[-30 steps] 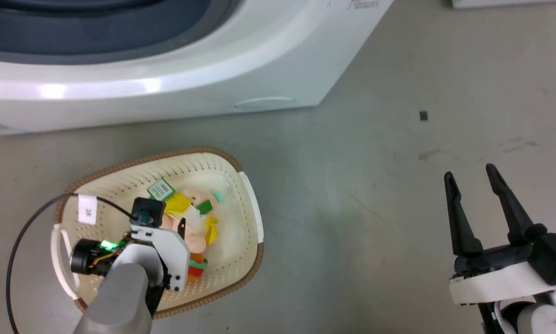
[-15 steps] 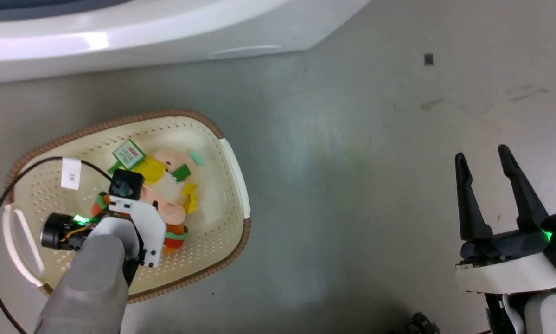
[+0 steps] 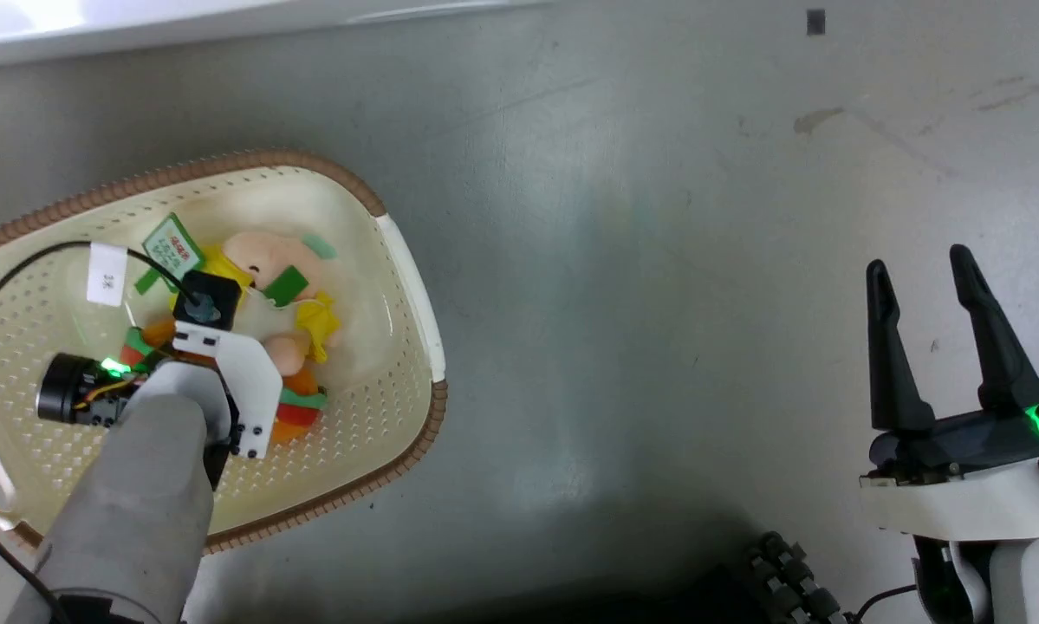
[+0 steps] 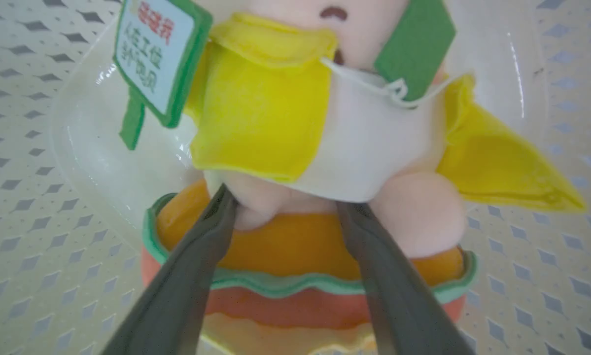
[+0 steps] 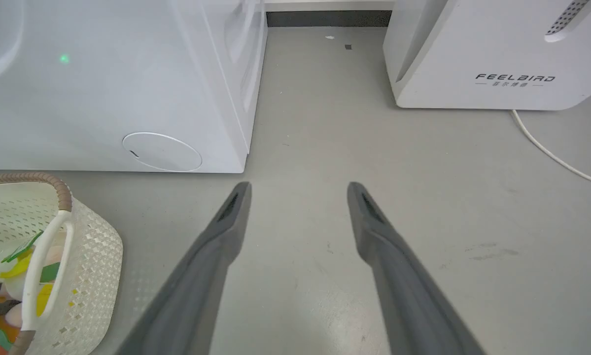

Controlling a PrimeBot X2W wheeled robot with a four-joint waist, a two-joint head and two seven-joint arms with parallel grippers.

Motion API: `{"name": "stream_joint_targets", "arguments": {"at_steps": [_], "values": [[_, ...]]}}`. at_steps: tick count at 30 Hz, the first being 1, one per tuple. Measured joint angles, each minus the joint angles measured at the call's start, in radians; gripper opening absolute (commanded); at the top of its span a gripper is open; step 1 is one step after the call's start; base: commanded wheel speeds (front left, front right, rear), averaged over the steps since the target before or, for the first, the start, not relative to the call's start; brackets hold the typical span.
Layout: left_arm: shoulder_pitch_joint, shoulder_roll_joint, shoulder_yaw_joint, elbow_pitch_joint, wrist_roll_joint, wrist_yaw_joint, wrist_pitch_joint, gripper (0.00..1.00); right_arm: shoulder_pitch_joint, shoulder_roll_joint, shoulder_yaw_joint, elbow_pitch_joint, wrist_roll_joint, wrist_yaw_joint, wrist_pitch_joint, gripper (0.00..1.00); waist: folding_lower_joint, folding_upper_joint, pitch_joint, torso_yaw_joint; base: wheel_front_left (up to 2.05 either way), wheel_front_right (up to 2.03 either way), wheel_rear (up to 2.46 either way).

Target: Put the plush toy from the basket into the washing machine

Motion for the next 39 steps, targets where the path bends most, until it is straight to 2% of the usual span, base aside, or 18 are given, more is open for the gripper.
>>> {"name": "stream_joint_targets", "arguments": {"at_steps": [1, 2, 3, 9, 17, 23, 32, 39], "values": [[-0.008, 0.002, -0.005, 0.009, -0.001, 0.000, -0.005, 1.00, -0.002, 0.000, -0.001, -0.002, 0.001, 0.000, -0.001, 1.00, 0.0000, 0.0000, 0.009, -0.002, 0.00, 0.00, 0.00], [-0.018, 0.002, -0.010, 0.019, -0.002, -0.002, -0.006, 0.25, -0.005, 0.000, -0.003, -0.002, 0.002, 0.000, -0.001, 1.00, 0.0000, 0.0000, 0.017, -0.004, 0.00, 0.00, 0.00], [-0.026, 0.002, -0.016, 0.027, -0.005, -0.009, -0.007, 0.00, -0.008, 0.000, -0.004, -0.003, 0.002, 0.000, -0.003, 1.00, 0.0000, 0.0000, 0.024, -0.006, 0.00, 0.00, 0.00], [-0.036, -0.006, -0.029, 0.050, -0.018, -0.027, -0.008, 0.00, -0.018, 0.000, -0.011, 0.002, 0.009, 0.000, -0.010, 1.00, 0.0000, 0.0000, 0.016, -0.008, 0.00, 0.00, 0.00], [0.025, -0.016, -0.031, 0.056, -0.040, -0.035, -0.027, 0.00, -0.019, 0.000, -0.017, 0.031, 0.008, 0.000, -0.010, 1.00, 0.0000, 0.0000, -0.063, -0.006, 0.00, 0.00, 0.00], [0.112, -0.037, -0.023, 0.059, -0.076, -0.036, -0.063, 0.00, -0.018, 0.000, -0.017, 0.060, 0.000, 0.000, -0.010, 1.00, 0.0000, 0.0000, -0.164, 0.001, 0.00, 0.00, 0.00], [0.207, -0.099, -0.010, 0.061, -0.126, -0.062, -0.220, 0.00, 0.011, 0.000, -0.020, 0.103, -0.028, 0.000, -0.010, 1.00, -0.0001, 0.0000, -0.348, 0.034, 0.00, 0.00, 0.00], [0.279, -0.105, 0.005, 0.010, -0.150, -0.072, -0.267, 0.00, 0.047, 0.000, -0.029, 0.121, -0.037, 0.000, -0.010, 1.00, -0.0002, 0.0000, -0.478, 0.076, 0.00, 0.00, 0.00]]}}
